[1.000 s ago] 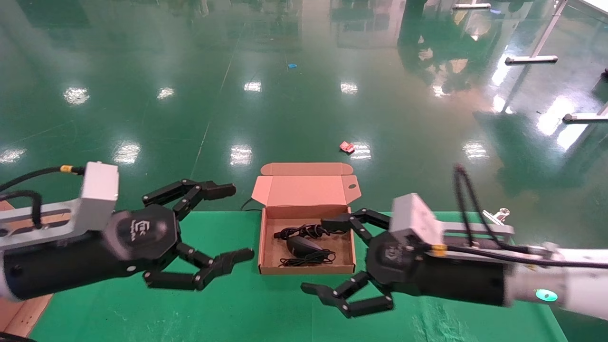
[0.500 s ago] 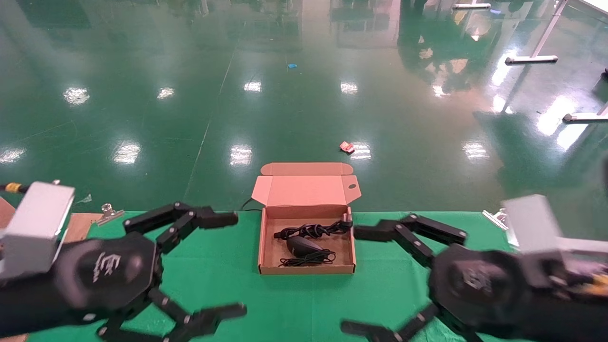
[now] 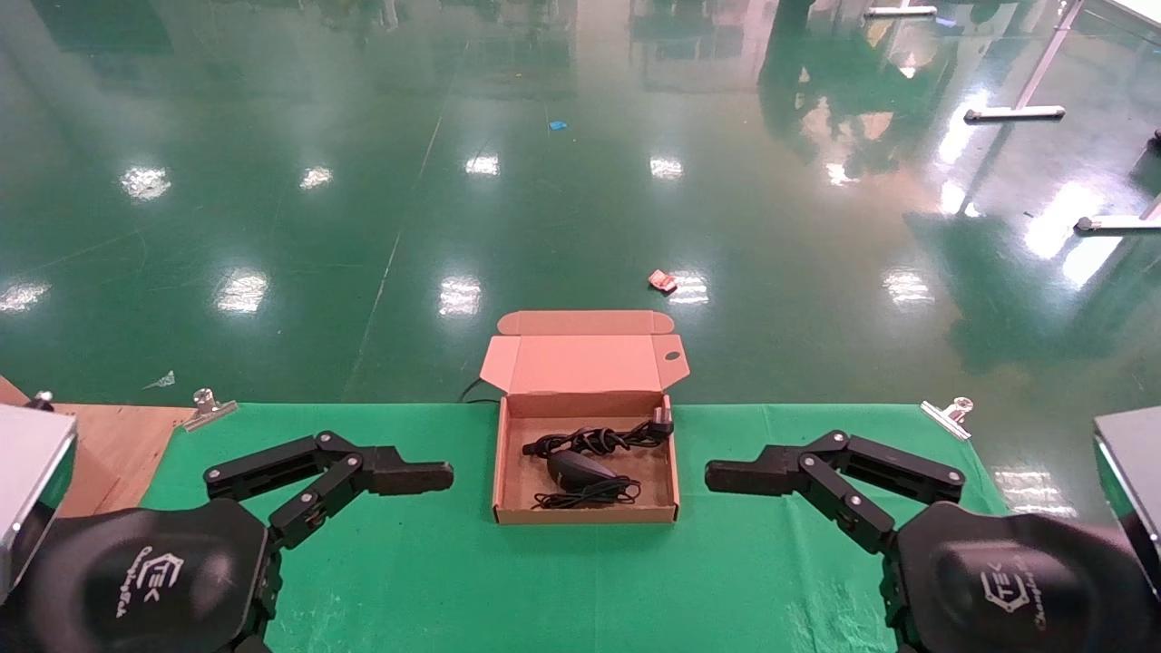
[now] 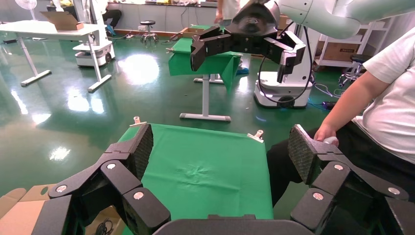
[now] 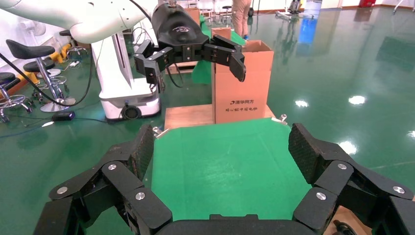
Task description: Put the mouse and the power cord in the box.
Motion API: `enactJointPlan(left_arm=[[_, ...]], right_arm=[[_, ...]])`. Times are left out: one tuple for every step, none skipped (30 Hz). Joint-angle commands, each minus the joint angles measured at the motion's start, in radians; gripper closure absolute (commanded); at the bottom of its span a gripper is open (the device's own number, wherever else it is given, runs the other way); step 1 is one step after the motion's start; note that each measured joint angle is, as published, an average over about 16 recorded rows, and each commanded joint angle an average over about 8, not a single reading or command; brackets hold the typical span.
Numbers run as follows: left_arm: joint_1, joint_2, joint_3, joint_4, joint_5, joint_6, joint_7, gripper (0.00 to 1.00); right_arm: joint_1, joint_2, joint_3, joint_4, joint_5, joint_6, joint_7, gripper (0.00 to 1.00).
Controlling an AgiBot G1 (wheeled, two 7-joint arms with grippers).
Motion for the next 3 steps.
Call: enactJointPlan(left_arm=[[0.001, -0.001, -0.001, -0.001, 0.0, 0.001, 0.0, 0.0], [0.001, 0.0, -0.001, 0.0, 0.0, 0.001, 0.0, 0.0], [0.0, 0.0, 0.0, 0.0, 0.0, 0.0, 0.0, 0.0]], right_arm=[[0.0, 0.0, 0.0, 0.0, 0.0, 0.0, 0.0, 0.0], [0.0, -0.001, -0.001, -0.001, -0.001, 0.001, 0.0, 0.0], [0.001, -0.001, -0.002, -0.001, -0.001, 0.001, 0.0, 0.0]])
